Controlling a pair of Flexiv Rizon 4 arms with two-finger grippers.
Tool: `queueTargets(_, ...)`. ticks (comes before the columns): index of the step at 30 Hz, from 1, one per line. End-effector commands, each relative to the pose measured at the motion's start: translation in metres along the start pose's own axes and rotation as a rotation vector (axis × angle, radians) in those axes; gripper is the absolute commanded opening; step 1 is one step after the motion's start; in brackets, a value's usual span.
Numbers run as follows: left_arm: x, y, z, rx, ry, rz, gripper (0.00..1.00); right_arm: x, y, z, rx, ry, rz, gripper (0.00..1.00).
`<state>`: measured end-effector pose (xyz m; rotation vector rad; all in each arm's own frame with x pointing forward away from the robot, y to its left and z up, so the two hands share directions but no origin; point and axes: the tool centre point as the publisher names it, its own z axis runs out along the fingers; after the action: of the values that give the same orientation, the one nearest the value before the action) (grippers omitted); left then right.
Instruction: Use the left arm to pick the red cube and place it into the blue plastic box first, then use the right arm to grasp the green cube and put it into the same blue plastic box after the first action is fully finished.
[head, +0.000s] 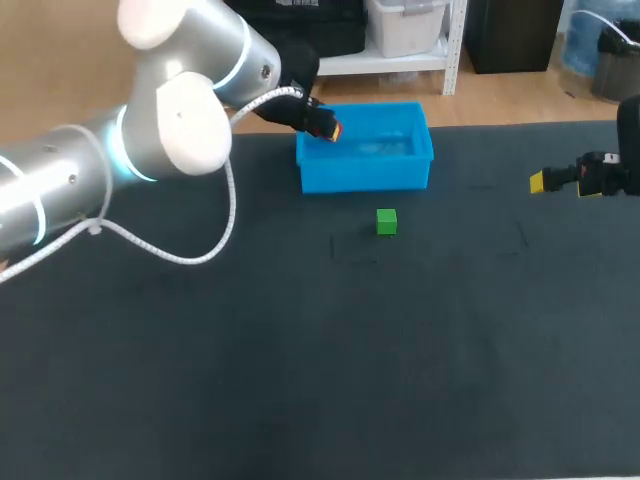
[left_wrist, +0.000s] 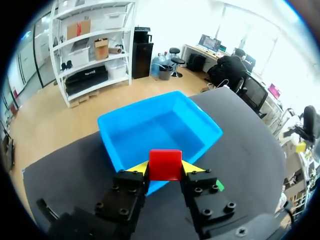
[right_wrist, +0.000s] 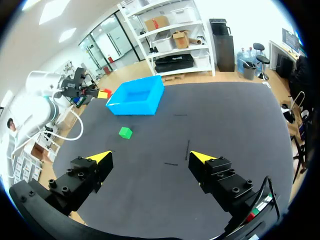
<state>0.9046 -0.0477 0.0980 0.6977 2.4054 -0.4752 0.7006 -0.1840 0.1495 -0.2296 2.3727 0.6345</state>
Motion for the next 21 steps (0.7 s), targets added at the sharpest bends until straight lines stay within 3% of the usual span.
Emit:
queueTargets(1,-0.01,0.004,0.014,0.009,0.016,0.001,0.0,0.0,0.0,0.0,0.0,0.001,0.0,1.0)
queueTargets(21,-0.012,0.012,0.037,-0.004,0.071,-0.009,0.0,0.0,0.0,0.0,0.0,0.001,0.0,1.0)
